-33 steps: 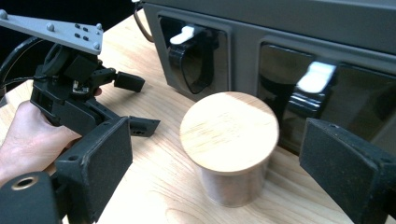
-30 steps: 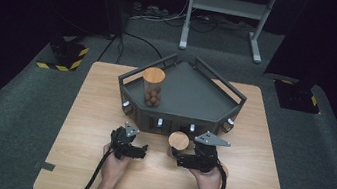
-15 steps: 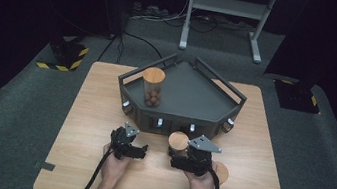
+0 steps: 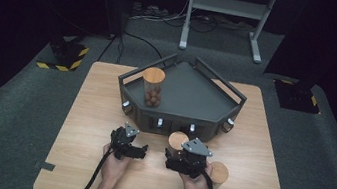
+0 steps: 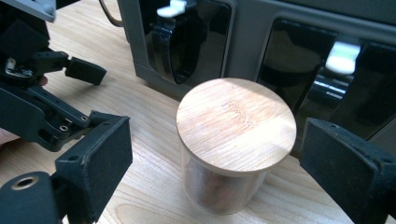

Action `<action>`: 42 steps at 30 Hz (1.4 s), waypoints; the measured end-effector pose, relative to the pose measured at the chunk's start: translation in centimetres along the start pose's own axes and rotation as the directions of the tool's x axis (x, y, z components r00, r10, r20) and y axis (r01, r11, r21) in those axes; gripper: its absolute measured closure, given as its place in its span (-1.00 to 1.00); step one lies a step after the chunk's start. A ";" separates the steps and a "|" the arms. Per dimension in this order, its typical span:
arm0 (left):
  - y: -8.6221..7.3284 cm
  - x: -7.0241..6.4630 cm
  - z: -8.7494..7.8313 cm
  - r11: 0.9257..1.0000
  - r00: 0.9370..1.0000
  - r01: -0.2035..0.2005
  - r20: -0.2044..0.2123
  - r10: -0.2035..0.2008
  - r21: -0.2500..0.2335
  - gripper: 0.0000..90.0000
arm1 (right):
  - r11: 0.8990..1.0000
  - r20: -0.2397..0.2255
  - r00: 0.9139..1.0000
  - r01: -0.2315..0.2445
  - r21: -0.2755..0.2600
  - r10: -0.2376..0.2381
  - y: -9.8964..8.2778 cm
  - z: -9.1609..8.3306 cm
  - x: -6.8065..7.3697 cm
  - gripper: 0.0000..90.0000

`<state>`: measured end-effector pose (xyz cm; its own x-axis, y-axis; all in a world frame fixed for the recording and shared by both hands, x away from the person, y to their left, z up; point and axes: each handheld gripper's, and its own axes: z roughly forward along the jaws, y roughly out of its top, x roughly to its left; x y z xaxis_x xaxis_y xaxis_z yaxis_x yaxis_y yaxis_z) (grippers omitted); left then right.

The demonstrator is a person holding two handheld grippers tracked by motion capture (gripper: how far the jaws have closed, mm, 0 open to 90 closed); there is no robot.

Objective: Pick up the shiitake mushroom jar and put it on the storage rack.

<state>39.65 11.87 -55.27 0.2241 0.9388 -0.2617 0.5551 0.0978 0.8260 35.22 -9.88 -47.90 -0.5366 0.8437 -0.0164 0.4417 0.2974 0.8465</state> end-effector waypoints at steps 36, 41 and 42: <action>0.0 0.0 0.0 1.000 1.000 -0.002 0.001 0.002 0.001 -0.90 | 0.999 0.161 0.987 -0.031 0.043 0.023 -1.7 3.3 1.5 -0.69; 0.0 0.0 0.0 1.000 1.000 -0.002 0.001 0.002 0.001 -0.90 | 0.997 0.150 0.987 -0.058 0.050 0.050 -2.0 3.8 1.3 -0.65; 0.0 0.0 0.0 1.000 1.000 -0.002 0.001 0.002 0.001 -0.90 | 0.997 0.150 0.987 -0.061 0.050 0.053 -2.0 3.9 1.3 -0.64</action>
<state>39.65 11.87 -55.28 0.2260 0.9387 -0.2603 0.5556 0.0953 0.8260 36.48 -7.66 -51.66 -0.3986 0.9157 -0.0511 0.5089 0.2672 0.8183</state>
